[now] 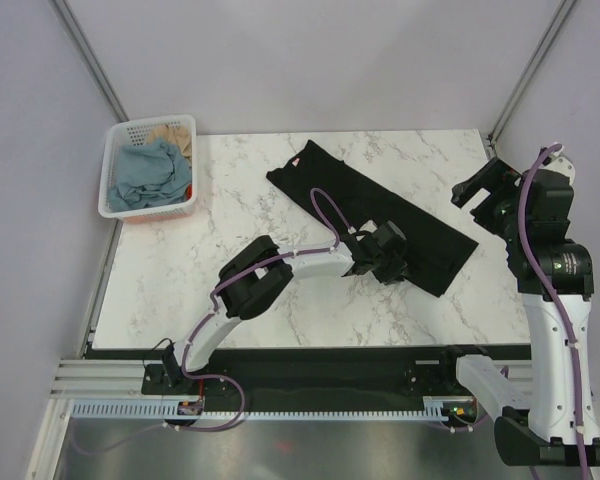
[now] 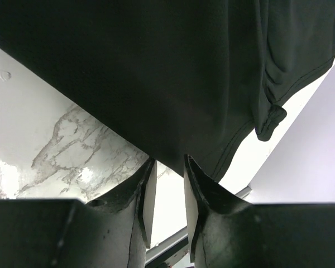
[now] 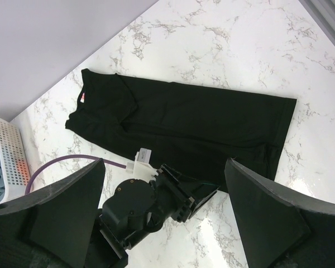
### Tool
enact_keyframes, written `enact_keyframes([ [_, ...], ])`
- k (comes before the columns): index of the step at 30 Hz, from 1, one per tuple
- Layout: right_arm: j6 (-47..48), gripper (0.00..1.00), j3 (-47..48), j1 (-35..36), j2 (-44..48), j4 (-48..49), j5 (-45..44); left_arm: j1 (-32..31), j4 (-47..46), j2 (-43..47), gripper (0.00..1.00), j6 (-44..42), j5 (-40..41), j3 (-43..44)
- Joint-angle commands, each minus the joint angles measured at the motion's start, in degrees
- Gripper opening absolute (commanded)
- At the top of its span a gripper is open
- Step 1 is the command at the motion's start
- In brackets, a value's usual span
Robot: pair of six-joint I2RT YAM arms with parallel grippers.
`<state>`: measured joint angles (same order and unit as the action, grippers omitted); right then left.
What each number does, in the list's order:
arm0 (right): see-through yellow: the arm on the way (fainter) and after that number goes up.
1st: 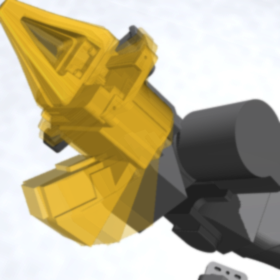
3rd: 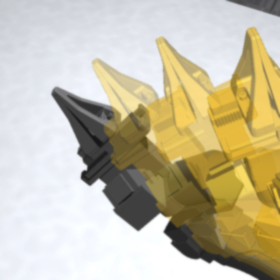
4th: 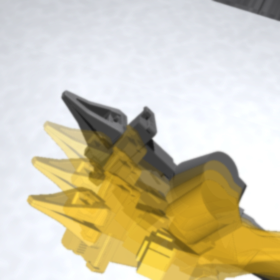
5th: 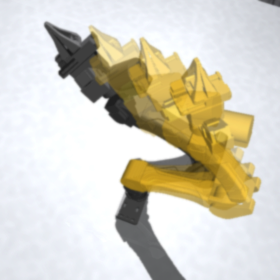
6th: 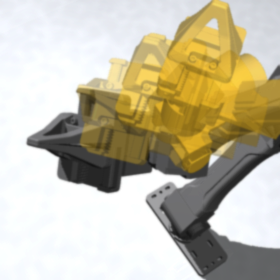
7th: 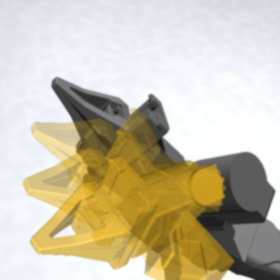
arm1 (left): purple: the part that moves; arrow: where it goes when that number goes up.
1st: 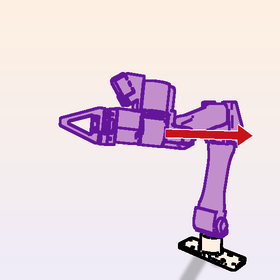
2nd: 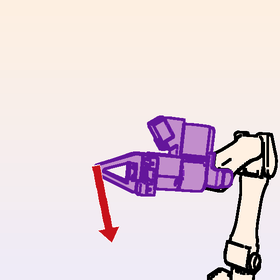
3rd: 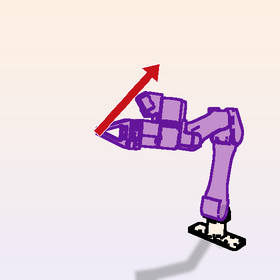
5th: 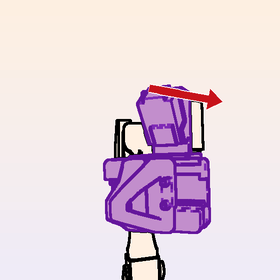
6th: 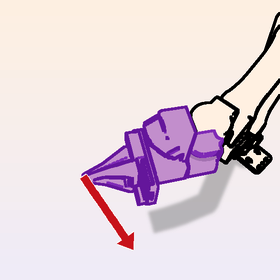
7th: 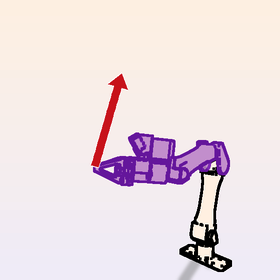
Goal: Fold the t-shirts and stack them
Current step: Fold the tshirt
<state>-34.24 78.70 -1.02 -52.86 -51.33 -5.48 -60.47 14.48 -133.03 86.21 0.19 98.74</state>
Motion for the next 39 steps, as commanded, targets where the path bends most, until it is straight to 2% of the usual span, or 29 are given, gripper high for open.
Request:
enact_keyframes([
  [1, 0.6, 0.97, 0.6, -0.2, 0.7, 0.2, -1.0, -0.3, -0.5, -1.5, 0.33, 2.4, 2.8, 1.8],
  [12, 0.6, 0.97, 1.2, -0.2, 1.8, -0.6, -1.0, -0.4, -0.5, -3.0, 0.24, 2.8, 2.6, 1.9],
  [17, 0.6, 0.97, 1.5, -0.2, 2.0, -0.9, -0.6, -0.4, -0.5, -2.7, 0.03, 1.9, 2.5, 1.6],
  [20, 0.9, 0.97, 1.1, -0.2, 1.9, -1.0, -0.2, -0.4, -0.5, -1.2, 0.02, 0.3, 2.8, 0.7],
  [29, 2.5, 0.97, 0.6, -0.2, 0.5, -1.2, 1.4, -0.8, -0.6, 9.6, 0.02, -3.3, 3.7, -12.9],
  [32, 3.4, 0.98, 0.4, -0.2, 0.1, -1.2, 1.9, -0.8, -0.6, 13.8, 0.02, -4.5, 4.5, -20.6],
  [39, 3.7, 0.98, -2.3, -0.2, -0.6, -0.8, 4.8, -0.7, -0.6, 21.8, 0.02, -8.3, 3.6, -32.0],
])
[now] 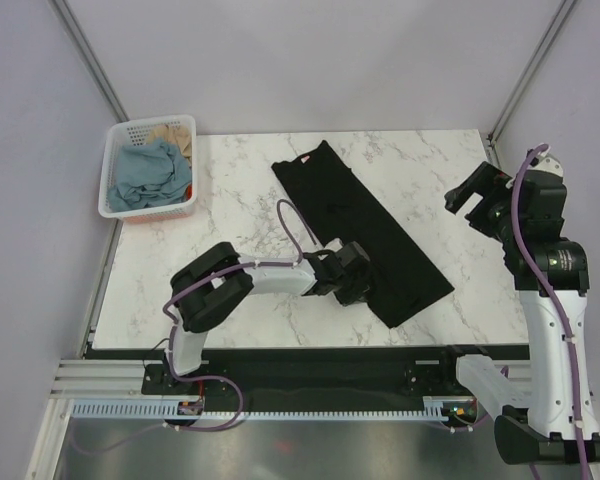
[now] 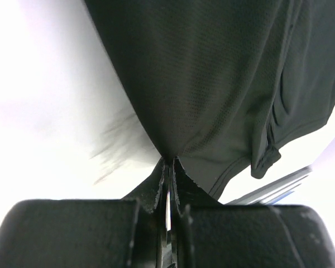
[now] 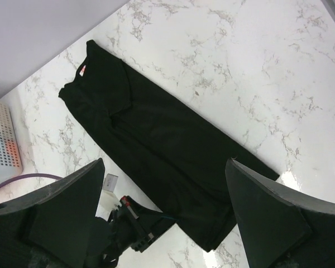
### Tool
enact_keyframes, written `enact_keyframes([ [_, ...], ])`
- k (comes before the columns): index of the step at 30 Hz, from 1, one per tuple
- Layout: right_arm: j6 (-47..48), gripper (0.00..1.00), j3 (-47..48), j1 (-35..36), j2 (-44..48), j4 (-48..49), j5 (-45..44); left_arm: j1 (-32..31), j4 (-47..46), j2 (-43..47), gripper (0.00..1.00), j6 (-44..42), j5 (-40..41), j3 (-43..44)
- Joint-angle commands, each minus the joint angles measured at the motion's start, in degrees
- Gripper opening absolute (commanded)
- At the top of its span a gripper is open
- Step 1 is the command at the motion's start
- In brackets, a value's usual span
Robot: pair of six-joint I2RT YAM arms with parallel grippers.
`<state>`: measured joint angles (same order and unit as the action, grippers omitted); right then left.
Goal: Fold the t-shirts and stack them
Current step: Fold the tshirt
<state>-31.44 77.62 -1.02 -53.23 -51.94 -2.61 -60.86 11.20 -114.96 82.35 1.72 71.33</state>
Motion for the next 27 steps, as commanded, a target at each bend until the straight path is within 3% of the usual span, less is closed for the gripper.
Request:
enact_keyframes([
  [1, 1.0, 0.98, -2.0, -0.2, -0.2, -0.1, 2.2, -0.3, 2.7, 5.5, 0.02, -4.8, 1.9, -5.8],
  [11, 4.1, 0.98, -12.0, -0.2, 1.3, 3.2, 7.6, 1.5, 2.9, 18.5, 0.02, -9.7, 3.6, -23.1],
  [20, 5.7, 0.98, -18.8, -0.2, 2.5, 6.9, 10.9, 4.3, 10.6, 22.1, 0.02, -14.1, 5.3, -28.2],
  [24, 6.0, 0.97, -22.2, -0.2, 0.6, 10.2, 14.5, 6.4, 12.2, 24.5, 0.11, -14.8, 5.1, -29.9],
  [27, 6.4, 0.94, -23.8, -0.2, -1.8, 13.7, 18.0, 8.6, 12.2, 27.6, 0.11, -14.8, 5.1, -31.0],
])
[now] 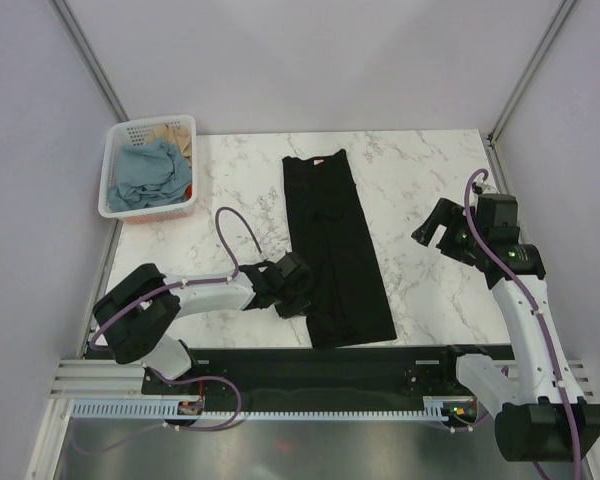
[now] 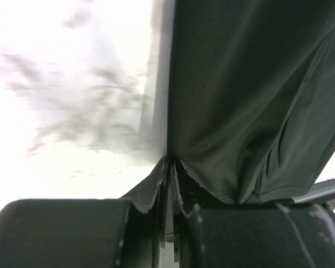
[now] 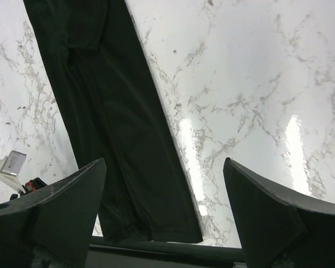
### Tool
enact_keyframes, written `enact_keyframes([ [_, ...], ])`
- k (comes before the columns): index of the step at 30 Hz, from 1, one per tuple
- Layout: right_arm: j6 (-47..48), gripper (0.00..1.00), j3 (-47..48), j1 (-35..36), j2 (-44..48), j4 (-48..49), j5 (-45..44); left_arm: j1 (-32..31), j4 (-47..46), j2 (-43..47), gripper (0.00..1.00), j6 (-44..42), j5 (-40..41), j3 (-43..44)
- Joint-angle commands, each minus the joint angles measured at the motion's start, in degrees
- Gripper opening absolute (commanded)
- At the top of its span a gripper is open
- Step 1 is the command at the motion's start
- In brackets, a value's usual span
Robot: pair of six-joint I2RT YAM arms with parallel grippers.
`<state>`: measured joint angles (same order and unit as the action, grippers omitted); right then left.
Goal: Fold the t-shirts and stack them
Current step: Fold the tshirt
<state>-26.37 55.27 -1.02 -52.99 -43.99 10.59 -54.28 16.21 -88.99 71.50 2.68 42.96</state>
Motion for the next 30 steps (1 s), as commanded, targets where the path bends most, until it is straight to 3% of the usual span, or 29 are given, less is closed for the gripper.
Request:
enact_keyframes([
  [1, 1.0, 0.94, -2.1, -0.1, -2.5, 8.1, 5.4, 2.9, 7.2, 3.3, 0.11, -3.9, 4.2, -2.8],
  [4, -0.1, 0.91, -2.4, 0.0, -6.1, 11.6, 6.4, 7.2, 7.2, 5.6, 0.11, -3.9, 4.2, -3.4],
  [6, -0.8, 0.89, -2.8, 0.4, -9.9, 17.8, 8.9, 10.2, 8.0, 7.3, 0.4, -8.4, -0.7, -2.3],
  [9, 1.8, 0.79, -0.8, 0.6, -20.0, 26.8, 12.3, 13.3, 8.1, 8.0, 0.46, -12.1, -0.7, 1.3],
  [16, 2.1, 0.71, 16.6, 4.0, -43.6, 34.1, 16.7, 23.1, 8.1, 4.4, 0.54, -19.3, -1.2, 7.8],
  [22, 1.9, 0.53, 33.5, 6.5, -62.7, 35.3, 17.1, 30.9, 7.8, -10.3, 0.56, -30.8, -6.9, 24.4],
  [30, 0.5, 0.49, 54.2, 7.4, -82.9, 35.7, 16.4, 36.3, 7.7, -31.7, 0.56, -33.4, -16.4, 51.5],
])
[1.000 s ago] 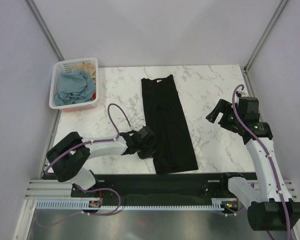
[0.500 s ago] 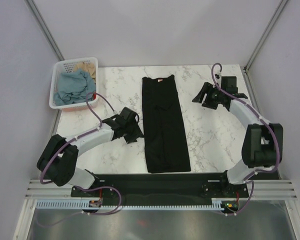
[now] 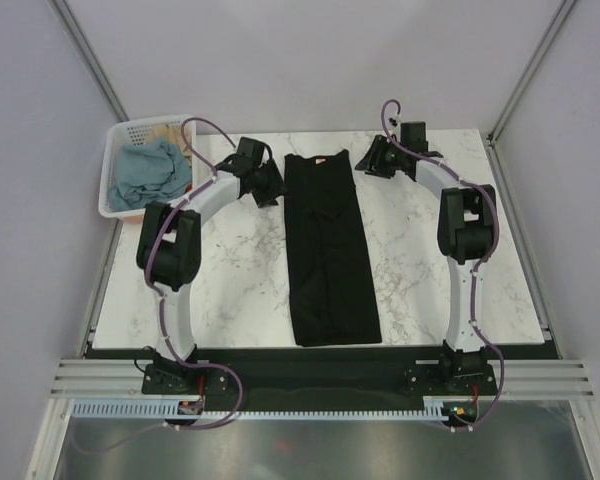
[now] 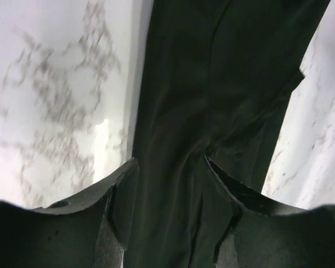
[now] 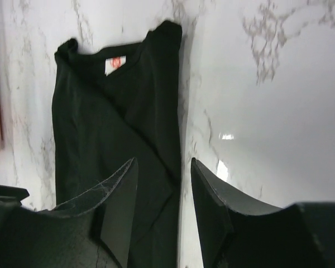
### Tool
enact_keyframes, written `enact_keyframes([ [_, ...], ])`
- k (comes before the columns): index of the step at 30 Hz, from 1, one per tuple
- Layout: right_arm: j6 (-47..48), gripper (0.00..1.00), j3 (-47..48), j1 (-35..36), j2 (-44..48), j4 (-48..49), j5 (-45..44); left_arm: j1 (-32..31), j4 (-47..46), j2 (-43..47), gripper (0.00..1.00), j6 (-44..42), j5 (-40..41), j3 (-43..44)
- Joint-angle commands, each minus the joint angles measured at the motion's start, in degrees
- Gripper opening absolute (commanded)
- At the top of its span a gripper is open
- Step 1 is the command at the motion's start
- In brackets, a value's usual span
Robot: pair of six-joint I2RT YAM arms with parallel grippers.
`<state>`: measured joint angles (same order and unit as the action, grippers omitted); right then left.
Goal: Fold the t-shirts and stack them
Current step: Fold the tshirt
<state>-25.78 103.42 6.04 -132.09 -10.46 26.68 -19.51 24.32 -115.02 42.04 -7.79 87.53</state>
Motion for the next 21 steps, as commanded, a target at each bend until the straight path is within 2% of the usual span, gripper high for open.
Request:
enact_keyframes([
  [1, -0.1, 0.51, 9.5, 0.5, -5.1, 2.3, -0.6, 1.8, -0.4, -7.8, 0.56, -4.3, -6.7, 11.6],
  [7, -4.4, 0.55, 20.1, 0.6, -14.8, 5.5, -0.7, 3.2, -0.3, -18.7, 0.57, -6.4, -5.6, 24.4],
  [11, -9.2, 0.54, 23.6, 1.2, -20.8, 10.1, 0.1, 4.9, -0.3, -23.8, 0.54, -5.3, -4.8, 29.4],
  [15, -9.9, 0.55, 28.3, 2.3, -24.8, 12.3, -0.6, 5.0, -0.4, -29.5, 0.52, -5.8, -4.6, 34.8],
  [19, -11.8, 0.56, 28.9, 2.4, -26.8, 15.9, -1.3, 5.4, -0.4, -33.6, 0.5, -6.1, -5.6, 41.1],
  [21, -12.3, 0.54, 29.0, 2.4, -27.5, 17.0, -2.3, 5.8, -0.6, -34.9, 0.44, -5.7, -5.7, 42.6],
])
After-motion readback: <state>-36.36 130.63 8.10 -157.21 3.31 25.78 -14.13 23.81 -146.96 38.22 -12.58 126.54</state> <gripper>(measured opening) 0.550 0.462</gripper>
